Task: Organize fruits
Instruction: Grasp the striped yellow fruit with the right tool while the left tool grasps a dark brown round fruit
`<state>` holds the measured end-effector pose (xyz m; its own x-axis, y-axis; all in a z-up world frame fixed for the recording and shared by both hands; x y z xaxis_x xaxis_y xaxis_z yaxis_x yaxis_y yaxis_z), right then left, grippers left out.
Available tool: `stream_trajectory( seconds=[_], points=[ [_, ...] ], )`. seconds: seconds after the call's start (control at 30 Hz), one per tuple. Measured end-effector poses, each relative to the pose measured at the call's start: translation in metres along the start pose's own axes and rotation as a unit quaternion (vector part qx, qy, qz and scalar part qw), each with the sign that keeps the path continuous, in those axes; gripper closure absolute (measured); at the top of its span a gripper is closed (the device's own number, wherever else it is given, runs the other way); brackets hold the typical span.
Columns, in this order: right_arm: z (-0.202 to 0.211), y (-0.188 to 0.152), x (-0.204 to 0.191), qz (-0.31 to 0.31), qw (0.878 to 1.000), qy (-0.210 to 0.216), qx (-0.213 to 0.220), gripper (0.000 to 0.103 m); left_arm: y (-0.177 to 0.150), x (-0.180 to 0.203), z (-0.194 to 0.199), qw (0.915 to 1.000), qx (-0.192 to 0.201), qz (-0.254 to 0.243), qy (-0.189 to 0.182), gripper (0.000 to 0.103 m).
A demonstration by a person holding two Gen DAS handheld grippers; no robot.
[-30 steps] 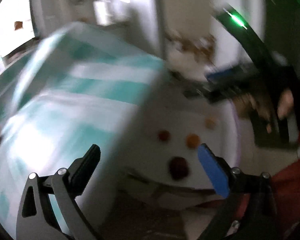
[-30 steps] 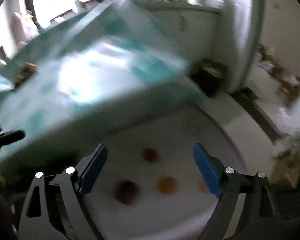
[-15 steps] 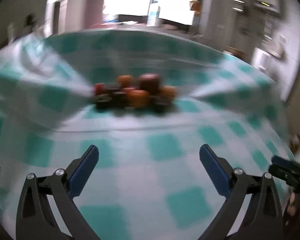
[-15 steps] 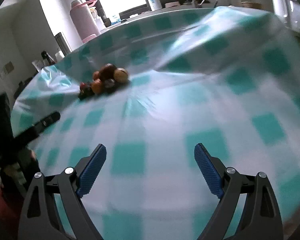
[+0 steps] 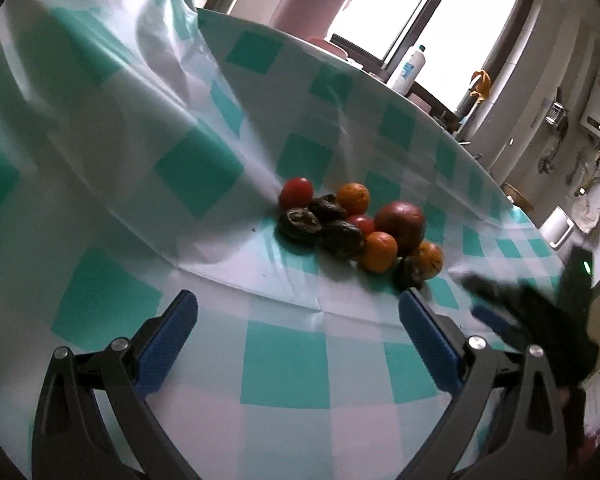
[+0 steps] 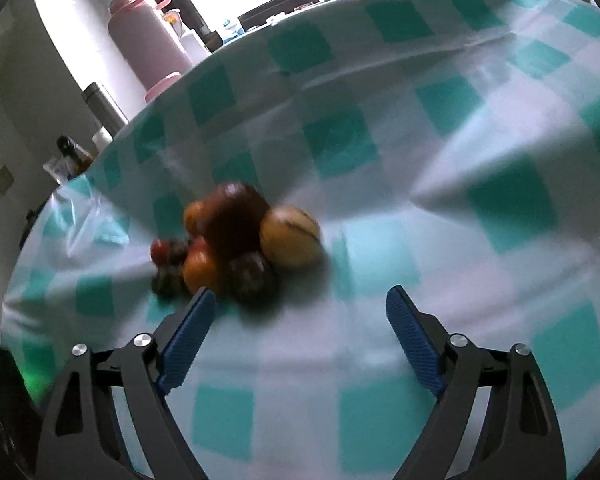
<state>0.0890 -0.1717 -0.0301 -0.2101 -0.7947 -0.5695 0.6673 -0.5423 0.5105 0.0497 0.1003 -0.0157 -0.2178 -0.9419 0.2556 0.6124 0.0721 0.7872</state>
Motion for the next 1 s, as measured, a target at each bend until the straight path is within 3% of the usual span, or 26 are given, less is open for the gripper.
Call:
stream_trajectory(
  seconds=[0.3, 0.47, 0.53, 0.57, 0.7, 0.8, 1.0],
  points=[
    [-0.049, 0.016, -0.012, -0.016, 1.0, -0.015, -0.019, 0.042, -0.001, 0.002, -0.002, 0.9999, 0.004, 0.007, -0.007, 0.002],
    [-0.057, 0.019, -0.012, -0.024, 0.999, -0.009, -0.023, 0.044, -0.003, 0.004, -0.002, 0.9999, 0.004, 0.007, -0.008, 0.002],
    [-0.055, 0.018, -0.012, -0.023, 0.999, -0.008, -0.03, 0.049, -0.003, 0.004, -0.002, 0.9999, 0.004, 0.009, -0.007, 0.002],
    [-0.053, 0.017, -0.011, -0.015, 0.999, -0.02, -0.027, 0.06, -0.003, 0.004, -0.002, 0.9999, 0.005, 0.009, -0.007, 0.002],
    [-0.043, 0.015, -0.001, -0.024, 0.999, -0.021, -0.024, 0.06, -0.004, 0.005, -0.002, 0.9999, 0.005, 0.011, -0.007, 0.002],
    [-0.03, 0.017, 0.01, -0.009, 0.998, -0.067, 0.005, 0.06, -0.005, 0.006, -0.003, 0.9999, 0.005, 0.011, -0.008, 0.002],
    [-0.036, 0.015, 0.0, 0.05, 0.991, -0.121, 0.012, 0.056, -0.005, 0.005, -0.002, 0.9999, 0.006, 0.012, -0.008, 0.002]
  ],
)
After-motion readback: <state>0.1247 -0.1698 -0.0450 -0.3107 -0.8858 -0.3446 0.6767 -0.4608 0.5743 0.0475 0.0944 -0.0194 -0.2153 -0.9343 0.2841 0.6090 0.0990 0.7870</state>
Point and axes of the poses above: each gripper's, at about its wrist camera, not at the fingertips, and z roughly against the way its jaws point, x to its right, y to its top, the point moved 8 cm from there along -z, roughly the way its jaws point, and after that the axes turned 13 degrees about -z, right-handed, at the moved point
